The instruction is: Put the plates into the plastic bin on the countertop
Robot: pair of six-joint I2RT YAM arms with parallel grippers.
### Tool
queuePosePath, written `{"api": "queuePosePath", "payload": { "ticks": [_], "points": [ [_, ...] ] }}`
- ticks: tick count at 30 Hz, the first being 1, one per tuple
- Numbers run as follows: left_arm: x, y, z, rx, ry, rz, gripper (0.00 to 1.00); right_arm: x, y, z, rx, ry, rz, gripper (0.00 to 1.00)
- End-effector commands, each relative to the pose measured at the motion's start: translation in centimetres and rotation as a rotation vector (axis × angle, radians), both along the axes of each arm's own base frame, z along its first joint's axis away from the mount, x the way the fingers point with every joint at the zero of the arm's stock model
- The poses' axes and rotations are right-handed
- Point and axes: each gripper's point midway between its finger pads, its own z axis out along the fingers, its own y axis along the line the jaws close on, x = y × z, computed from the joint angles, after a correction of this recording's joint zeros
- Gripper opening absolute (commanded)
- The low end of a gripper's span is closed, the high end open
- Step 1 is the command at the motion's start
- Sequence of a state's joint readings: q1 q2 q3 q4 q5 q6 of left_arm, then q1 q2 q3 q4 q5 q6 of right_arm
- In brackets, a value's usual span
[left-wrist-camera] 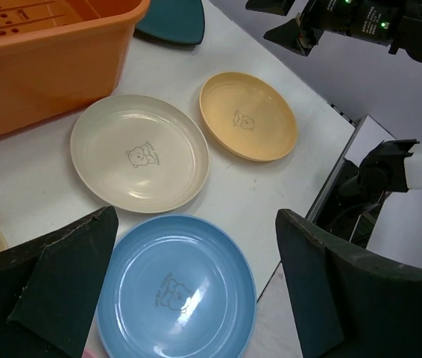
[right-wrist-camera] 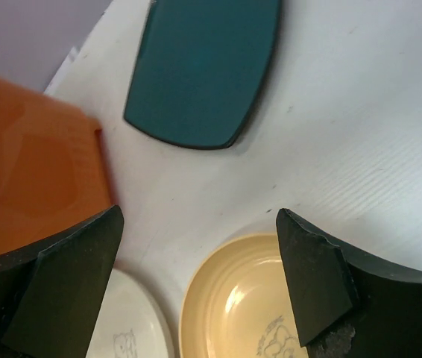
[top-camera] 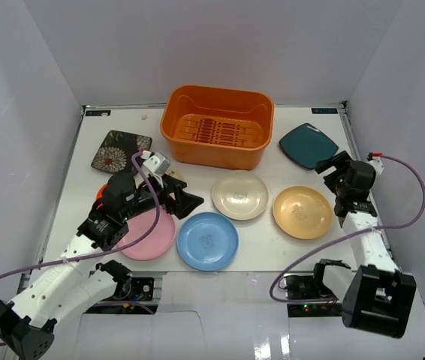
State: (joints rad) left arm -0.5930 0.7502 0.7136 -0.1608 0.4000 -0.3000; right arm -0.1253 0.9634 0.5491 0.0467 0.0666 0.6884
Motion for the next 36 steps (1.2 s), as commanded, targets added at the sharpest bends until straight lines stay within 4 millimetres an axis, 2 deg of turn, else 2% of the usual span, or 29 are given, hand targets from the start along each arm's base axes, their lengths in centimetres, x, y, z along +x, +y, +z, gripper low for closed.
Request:
{"api": "queuePosePath", "payload": {
  "ticks": [1, 2, 5, 6, 8, 9, 10, 12, 14, 17, 18, 20, 21, 23, 25, 26, 27, 29, 30, 31, 32, 36],
  "points": [
    [-0.1, 0.3, -0.1, 0.026, -0.019, 0.017, 0.98, 2.0, -2.5, -0.6, 0.079, -0.051, -0.068, 0.89],
    [-0.1, 0.4, -0.2, 0.031, -0.023, 0.023, 0.98, 2.4, -3.5, -0.2, 0.113, -0.089, -0.083, 0.88],
    [-0.1, 0.4, -0.1, 0.035, -0.027, 0.026, 0.98, 3.1, -4.5, -1.9, 0.144, -0.080, -0.105, 0.88],
    [-0.1, 0.3, -0.2, 0.037, -0.028, 0.025, 0.98, 3.5, -4.7, -1.7, 0.144, -0.098, -0.100, 0.88],
    [-0.1, 0.2, -0.5, 0.043, -0.023, 0.024, 0.98, 4.2, -4.8, -3.0, 0.163, -0.067, -0.104, 0.88],
    [-0.2, 0.2, -0.6, 0.045, -0.021, 0.021, 0.98, 4.6, -4.9, -3.0, 0.166, -0.080, -0.101, 0.88],
    [-0.2, 0.0, -0.7, 0.049, -0.017, 0.015, 0.98, 4.9, -5.0, -4.2, 0.176, -0.056, -0.106, 0.88],
    [-0.2, 0.0, -0.9, 0.053, -0.015, 0.013, 0.98, 5.4, -5.3, -4.7, 0.198, -0.060, -0.124, 0.88],
    [0.0, -0.1, -1.3, 0.063, -0.006, 0.016, 0.98, 5.6, -5.2, -6.2, 0.227, -0.041, -0.128, 0.87],
    [0.4, -0.2, -1.7, 0.074, 0.006, 0.027, 0.98, 6.3, -4.4, -7.7, 0.298, -0.030, -0.110, 0.83],
    [0.5, -0.2, -1.8, 0.077, 0.009, 0.031, 0.98, 6.3, -4.2, -8.9, 0.341, -0.007, -0.117, 0.82],
    [0.7, -0.2, -2.2, 0.088, 0.014, 0.034, 0.98, 6.9, -4.2, -9.1, 0.361, -0.028, -0.122, 0.81],
    [0.8, -0.3, -2.2, 0.091, 0.014, 0.037, 0.98, 7.2, -4.2, -9.9, 0.371, -0.021, -0.119, 0.79],
    [1.0, -0.3, -2.4, 0.096, 0.019, 0.037, 0.98, 8.3, -4.1, -9.6, 0.390, -0.054, -0.102, 0.77],
    [1.2, -0.5, -3.0, 0.108, 0.032, 0.034, 0.98, 9.2, -3.6, -10.6, 0.444, -0.036, -0.093, 0.73],
    [1.2, -0.6, -3.1, 0.112, 0.036, 0.031, 0.98, 9.7, -3.3, -10.4, 0.457, -0.058, -0.080, 0.71],
    [1.4, -0.7, -3.5, 0.122, 0.043, 0.031, 0.98, 10.0, -3.1, -11.3, 0.477, -0.044, -0.083, 0.71],
    [1.8, -0.7, -3.6, 0.130, 0.048, 0.039, 0.98, 10.8, -2.1, -11.5, 0.513, -0.057, -0.069, 0.70],
    [2.0, -0.7, -3.9, 0.137, 0.055, 0.040, 0.98, 11.0, -1.7, -12.7, 0.530, -0.029, -0.066, 0.69],
    [2.0, -0.8, -4.1, 0.142, 0.057, 0.039, 0.98, 12.0, -1.0, -12.5, 0.537, -0.036, -0.046, 0.68],
    [2.3, -0.7, -4.2, 0.145, 0.059, 0.045, 0.98, 12.3, -0.9, -13.3, 0.560, -0.028, -0.059, 0.67],
    [2.7, -0.4, -4.8, 0.164, 0.069, 0.063, 0.98, 14.0, -0.4, -13.1, 0.638, -0.080, -0.076, 0.53]
  ]
}}
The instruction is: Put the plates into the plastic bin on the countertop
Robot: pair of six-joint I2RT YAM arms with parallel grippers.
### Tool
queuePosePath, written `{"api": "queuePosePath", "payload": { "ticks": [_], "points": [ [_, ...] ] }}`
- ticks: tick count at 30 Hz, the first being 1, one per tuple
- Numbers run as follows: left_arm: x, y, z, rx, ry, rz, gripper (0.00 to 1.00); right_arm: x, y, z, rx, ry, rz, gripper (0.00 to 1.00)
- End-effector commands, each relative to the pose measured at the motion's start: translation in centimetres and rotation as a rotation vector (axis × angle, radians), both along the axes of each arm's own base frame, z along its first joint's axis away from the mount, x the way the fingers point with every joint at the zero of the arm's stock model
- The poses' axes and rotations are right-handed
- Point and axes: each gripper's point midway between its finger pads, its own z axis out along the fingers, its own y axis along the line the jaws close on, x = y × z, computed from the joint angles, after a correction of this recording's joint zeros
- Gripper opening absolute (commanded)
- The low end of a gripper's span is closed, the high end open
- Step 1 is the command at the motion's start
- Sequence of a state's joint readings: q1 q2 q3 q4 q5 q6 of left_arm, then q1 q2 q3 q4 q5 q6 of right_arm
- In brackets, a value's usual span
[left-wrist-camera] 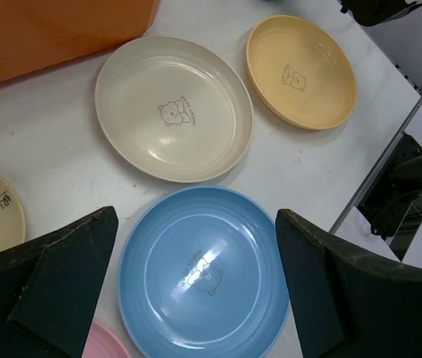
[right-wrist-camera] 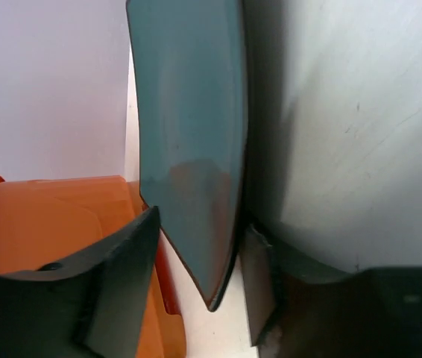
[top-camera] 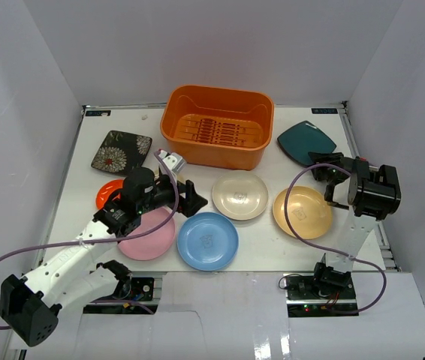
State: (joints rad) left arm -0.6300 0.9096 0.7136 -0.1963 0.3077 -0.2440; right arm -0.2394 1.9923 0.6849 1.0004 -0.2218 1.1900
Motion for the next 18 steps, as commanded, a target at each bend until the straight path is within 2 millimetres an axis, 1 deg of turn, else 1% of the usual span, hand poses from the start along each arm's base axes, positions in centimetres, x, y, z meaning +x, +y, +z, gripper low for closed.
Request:
{"api": "queuePosePath", "payload": {
  "ticks": [1, 2, 3, 5, 6, 7, 8, 11, 12, 14, 15, 16, 17, 18],
  "points": [
    [0.8, 0.6, 0.9, 0.009, -0.042, 0.033, 0.98, 0.5, 0.5, -1.2, 0.092, 0.009, -0.035, 0.50],
    [0.8, 0.6, 0.9, 0.009, -0.043, 0.036, 0.98, 0.6, 0.4, -1.1, 0.114, 0.001, -0.053, 0.46],
    [0.9, 0.7, 1.0, 0.007, -0.044, 0.041, 0.98, 0.8, 0.3, -1.0, 0.118, -0.015, -0.060, 0.38],
    [1.1, 0.8, 0.9, 0.009, -0.042, 0.047, 0.98, 0.8, 0.1, -0.8, 0.123, -0.028, -0.075, 0.26],
    [1.2, 0.9, 0.8, 0.011, -0.039, 0.050, 0.98, 0.9, 0.0, -0.5, 0.123, -0.039, -0.080, 0.15],
    [1.3, 0.9, 0.8, 0.012, -0.038, 0.053, 0.98, 1.0, -0.1, 0.3, 0.118, -0.068, -0.080, 0.11],
    [1.4, 0.9, 0.6, 0.015, -0.035, 0.056, 0.98, 1.0, -0.1, 1.4, 0.110, -0.097, -0.078, 0.08],
    [1.6, 1.1, 0.7, 0.014, -0.037, 0.063, 0.98, 1.2, -0.2, 4.6, 0.062, -0.187, -0.064, 0.08],
    [1.6, 1.1, 0.8, 0.011, -0.036, 0.066, 0.98, 1.2, -0.2, 6.9, 0.043, -0.243, -0.056, 0.08],
    [1.7, 1.2, 0.8, 0.007, -0.038, 0.070, 0.98, 1.2, 0.0, 9.9, 0.004, -0.317, -0.037, 0.08],
    [1.7, 1.1, 0.9, 0.006, -0.037, 0.069, 0.98, 1.1, 0.0, 13.2, -0.026, -0.391, -0.029, 0.08],
    [1.7, 1.1, 1.0, 0.002, -0.038, 0.070, 0.98, 1.0, 0.0, 14.8, -0.080, -0.425, -0.021, 0.08],
    [1.7, 1.1, 0.9, 0.002, -0.036, 0.072, 0.98, 0.6, 0.1, 17.1, -0.114, -0.444, -0.014, 0.08],
    [1.6, 1.1, 1.2, -0.006, -0.041, 0.073, 0.98, 0.8, 0.2, 19.1, -0.151, -0.471, -0.008, 0.08]
  ]
}}
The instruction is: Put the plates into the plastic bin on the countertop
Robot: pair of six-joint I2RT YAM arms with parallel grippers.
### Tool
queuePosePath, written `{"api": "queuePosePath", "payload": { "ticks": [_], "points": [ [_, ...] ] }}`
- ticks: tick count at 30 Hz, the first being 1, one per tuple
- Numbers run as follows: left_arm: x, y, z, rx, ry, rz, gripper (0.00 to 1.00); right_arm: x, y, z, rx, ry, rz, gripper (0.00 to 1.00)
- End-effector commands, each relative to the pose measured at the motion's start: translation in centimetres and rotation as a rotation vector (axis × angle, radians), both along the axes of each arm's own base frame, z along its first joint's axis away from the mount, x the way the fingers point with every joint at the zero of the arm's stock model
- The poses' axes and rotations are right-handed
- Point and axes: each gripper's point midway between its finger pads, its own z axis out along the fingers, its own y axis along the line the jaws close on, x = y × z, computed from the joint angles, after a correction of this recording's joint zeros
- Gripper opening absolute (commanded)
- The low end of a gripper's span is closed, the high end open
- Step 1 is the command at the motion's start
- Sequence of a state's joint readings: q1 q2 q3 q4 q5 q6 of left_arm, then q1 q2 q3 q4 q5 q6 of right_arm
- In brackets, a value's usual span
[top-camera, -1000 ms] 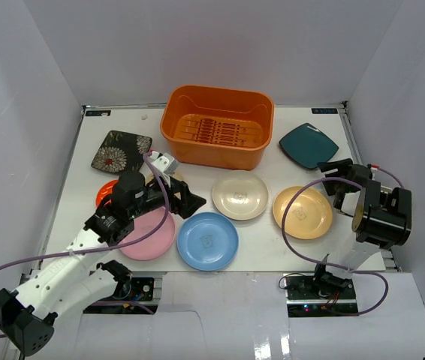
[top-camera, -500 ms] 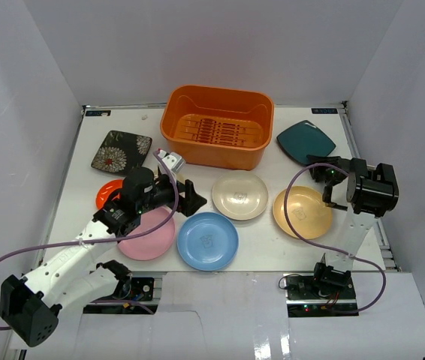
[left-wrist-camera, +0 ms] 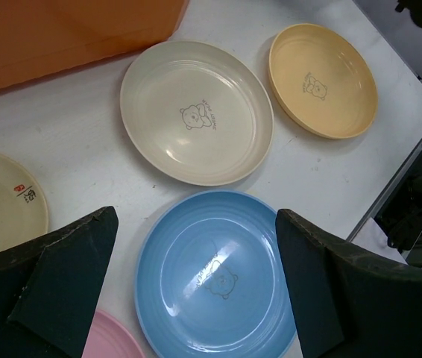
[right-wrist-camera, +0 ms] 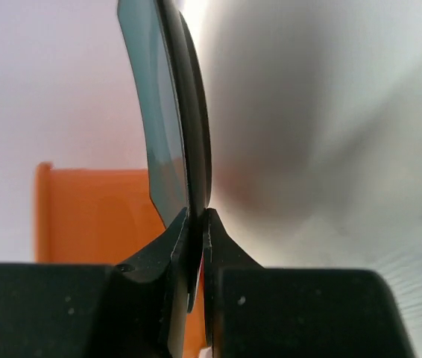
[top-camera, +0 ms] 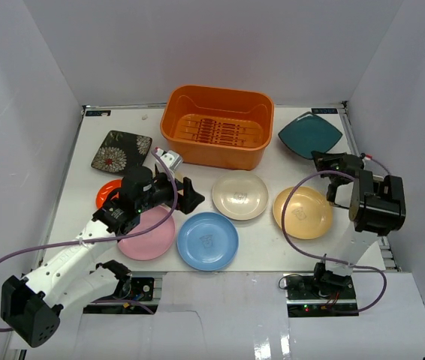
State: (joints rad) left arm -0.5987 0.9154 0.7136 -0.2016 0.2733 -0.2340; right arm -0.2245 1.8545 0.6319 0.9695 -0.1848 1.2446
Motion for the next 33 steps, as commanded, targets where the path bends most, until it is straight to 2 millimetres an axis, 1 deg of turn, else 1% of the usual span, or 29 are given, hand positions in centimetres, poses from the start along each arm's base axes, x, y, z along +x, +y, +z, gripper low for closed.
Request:
{"api": "queuePosePath", "payload": {
  "ticks": [1, 3, 5, 6, 7, 8, 9, 10, 11, 12, 13, 14, 15, 16, 17, 18, 19, 20, 21, 22, 23, 24, 25, 26, 27, 28, 29, 31, 33],
  "points": [
    [0.4, 0.1, 1.7, -0.030, -0.041, 0.016, 0.98, 1.5, -0.1, 16.7, -0.263, -0.433, 0.023, 0.08],
    [0.4, 0.2, 2.1, -0.038, -0.051, 0.021, 0.98, 0.8, 0.4, 19.6, -0.336, -0.439, 0.026, 0.08],
    [0.2, 0.3, 2.7, -0.055, -0.070, 0.023, 0.98, 0.3, 0.8, 23.1, -0.432, -0.472, 0.021, 0.08],
    [0.2, 0.4, 3.0, -0.061, -0.079, 0.023, 0.98, 0.3, 1.6, 24.0, -0.451, -0.484, 0.040, 0.08],
    [0.0, 0.4, 3.3, -0.069, -0.088, 0.024, 0.98, 0.4, 2.4, 26.7, -0.493, -0.531, 0.064, 0.08],
    [0.0, 0.5, 3.4, -0.072, -0.091, 0.026, 0.98, 0.7, 3.3, 27.6, -0.509, -0.536, 0.091, 0.08],
    [0.1, 0.6, 3.6, -0.074, -0.096, 0.032, 0.98, 1.0, 5.4, 27.4, -0.512, -0.505, 0.154, 0.08],
    [0.0, 0.7, 3.9, -0.080, -0.106, 0.034, 0.98, 1.4, 6.7, 28.2, -0.526, -0.511, 0.185, 0.08],
    [0.0, 0.9, 4.2, -0.085, -0.111, 0.043, 0.98, 2.3, 8.1, 30.6, -0.542, -0.548, 0.209, 0.08],
    [0.2, 1.2, 4.2, -0.081, -0.115, 0.065, 0.98, 2.3, 11.6, 30.5, -0.556, -0.535, 0.285, 0.08],
    [0.4, 1.4, 4.5, -0.084, -0.120, 0.084, 0.98, 2.7, 12.9, 31.1, -0.565, -0.537, 0.304, 0.08],
    [0.4, 1.8, 4.7, -0.088, -0.125, 0.105, 0.98, 3.8, 14.1, 32.7, -0.571, -0.557, 0.304, 0.08],
    [0.6, 2.2, 5.0, -0.090, -0.132, 0.133, 0.98, 3.8, 16.6, 33.1, -0.565, -0.567, 0.342, 0.08],
    [1.2, 3.1, 5.0, -0.079, -0.137, 0.195, 0.98, 5.1, 17.7, 31.4, -0.555, -0.519, 0.365, 0.08],
    [1.4, 3.6, 5.3, -0.090, -0.138, 0.233, 0.98, 5.3, 18.8, 33.2, -0.544, -0.553, 0.369, 0.08],
    [1.7, 4.1, 5.3, -0.089, -0.135, 0.267, 0.98, 5.3, 20.8, 33.4, -0.528, -0.560, 0.398, 0.08],
    [2.0, 4.9, 5.0, -0.079, -0.123, 0.323, 0.98, 6.4, 21.7, 31.6, -0.529, -0.504, 0.408, 0.08],
    [2.5, 5.7, 4.9, -0.082, -0.116, 0.387, 0.98, 6.2, 23.7, 32.6, -0.520, -0.526, 0.429, 0.08],
    [2.6, 6.0, 4.6, -0.076, -0.105, 0.411, 0.98, 6.3, 24.7, 32.3, -0.515, -0.520, 0.442, 0.08],
    [2.7, 6.3, 4.6, -0.080, -0.100, 0.432, 0.98, 7.2, 25.6, 30.3, -0.516, -0.469, 0.450, 0.08],
    [2.9, 6.8, 4.7, -0.082, -0.102, 0.465, 0.98, 7.0, 27.0, 30.0, -0.510, -0.464, 0.468, 0.08],
    [2.8, 7.1, 5.0, -0.096, -0.104, 0.480, 0.98, 7.1, 27.8, 29.8, -0.503, -0.463, 0.479, 0.08],
    [2.8, 7.3, 5.1, -0.098, -0.105, 0.490, 0.98, 7.6, 28.7, 28.2, -0.489, -0.436, 0.497, 0.08],
    [2.8, 7.5, 5.1, -0.098, -0.107, 0.501, 0.98, 7.3, 29.9, 27.4, -0.482, -0.423, 0.520, 0.08],
    [2.8, 7.5, 5.2, -0.099, -0.109, 0.501, 0.98, 7.7, 29.9, 26.9, -0.486, -0.405, 0.497, 0.08],
    [2.7, 7.5, 5.2, -0.101, -0.109, 0.498, 0.98, 8.0, 30.3, 25.7, -0.482, -0.379, 0.496, 0.08],
    [2.7, 7.4, 5.3, -0.105, -0.109, 0.496, 0.98, 7.8, 30.9, 25.1, -0.478, -0.369, 0.506, 0.08],
    [2.6, 7.4, 5.2, -0.107, -0.106, 0.492, 0.98, 7.8, 31.3, 23.3, -0.476, -0.334, 0.513, 0.08],
    [2.7, 7.5, 5.3, -0.107, -0.106, 0.500, 0.98, 7.4, 31.9, 22.2, -0.478, -0.316, 0.523, 0.08]
  ]
}}
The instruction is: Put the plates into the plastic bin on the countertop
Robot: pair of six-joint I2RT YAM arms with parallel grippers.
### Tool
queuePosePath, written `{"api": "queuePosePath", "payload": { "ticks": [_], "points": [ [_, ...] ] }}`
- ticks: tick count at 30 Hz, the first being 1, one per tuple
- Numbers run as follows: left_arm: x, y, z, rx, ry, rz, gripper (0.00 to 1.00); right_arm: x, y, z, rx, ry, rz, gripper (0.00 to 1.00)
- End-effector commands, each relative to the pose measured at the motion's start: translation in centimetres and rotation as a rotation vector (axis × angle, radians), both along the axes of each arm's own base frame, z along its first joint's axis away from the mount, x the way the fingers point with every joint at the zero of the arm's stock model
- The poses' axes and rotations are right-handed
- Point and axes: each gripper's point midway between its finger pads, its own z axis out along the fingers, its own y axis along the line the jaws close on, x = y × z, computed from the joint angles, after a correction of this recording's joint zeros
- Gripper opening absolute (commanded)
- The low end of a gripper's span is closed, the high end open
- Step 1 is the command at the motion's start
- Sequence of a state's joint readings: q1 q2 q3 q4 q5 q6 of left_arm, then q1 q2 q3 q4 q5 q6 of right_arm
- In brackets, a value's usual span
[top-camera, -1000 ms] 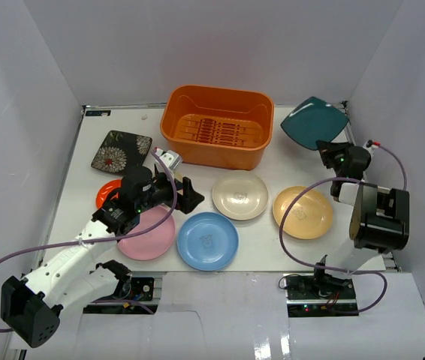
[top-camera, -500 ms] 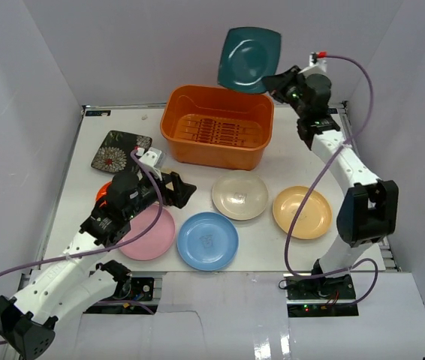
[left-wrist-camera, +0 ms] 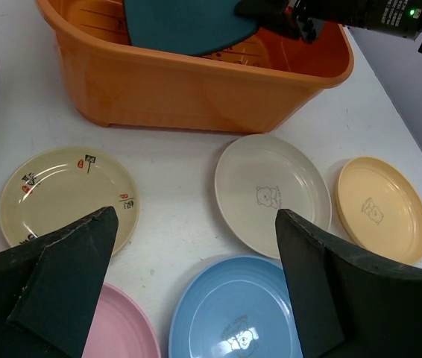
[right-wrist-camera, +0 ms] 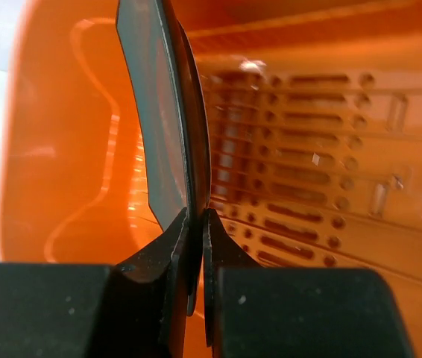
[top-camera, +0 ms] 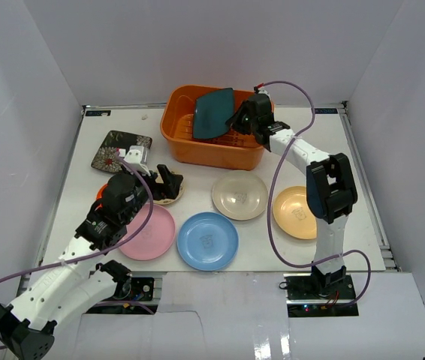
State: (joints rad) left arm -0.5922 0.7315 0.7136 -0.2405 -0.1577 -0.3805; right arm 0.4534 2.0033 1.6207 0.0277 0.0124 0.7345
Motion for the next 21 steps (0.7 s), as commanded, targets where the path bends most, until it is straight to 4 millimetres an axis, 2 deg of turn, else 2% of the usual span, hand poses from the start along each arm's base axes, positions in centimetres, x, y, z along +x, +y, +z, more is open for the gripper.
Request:
{"api": "queuePosePath", "payload": {
  "ticks": [1, 6, 8, 9, 10, 13, 15, 16, 18, 19, 21],
  "points": [
    [0.2, 0.6, 0.7, -0.014, -0.005, 0.040, 0.98, 1.5, 0.4, 9.4, 0.147, -0.240, -0.064, 0.08],
    [0.7, 0.8, 0.6, -0.006, 0.017, 0.069, 0.98, 1.3, 0.9, 6.1, 0.117, -0.157, -0.071, 0.08],
    [1.2, 0.8, 0.1, 0.006, 0.041, 0.088, 0.98, 1.6, 1.1, 5.0, 0.102, -0.129, -0.070, 0.17],
    [1.4, 0.7, 0.6, 0.004, 0.042, 0.093, 0.98, 1.7, 1.3, 4.6, 0.091, -0.121, -0.062, 0.23],
    [1.6, 0.8, 0.6, 0.009, 0.047, 0.103, 0.98, 1.6, 1.5, 3.5, 0.079, -0.094, -0.047, 0.33],
    [2.5, 0.4, 0.9, 0.009, 0.056, 0.114, 0.98, 1.5, 1.8, 2.5, 0.058, -0.075, -0.029, 0.45],
    [3.5, 0.6, 0.6, 0.041, 0.066, 0.150, 0.98, 1.3, 1.6, 1.7, 0.037, -0.055, -0.028, 0.47],
    [3.9, 0.7, 1.3, 0.040, 0.054, 0.162, 0.98, 1.2, 1.5, 1.4, 0.022, -0.053, -0.025, 0.48],
    [4.9, 1.3, 1.2, 0.052, 0.062, 0.221, 0.98, 0.8, 1.1, 1.0, -0.003, -0.042, -0.032, 0.52],
    [5.4, 1.4, 1.8, 0.040, 0.051, 0.237, 0.98, 0.7, 0.8, 0.8, -0.021, -0.043, -0.034, 0.58],
    [6.5, 1.8, 2.0, 0.009, 0.052, 0.278, 0.98, 0.4, 0.3, 0.8, -0.049, -0.040, -0.033, 0.63]
  ]
}}
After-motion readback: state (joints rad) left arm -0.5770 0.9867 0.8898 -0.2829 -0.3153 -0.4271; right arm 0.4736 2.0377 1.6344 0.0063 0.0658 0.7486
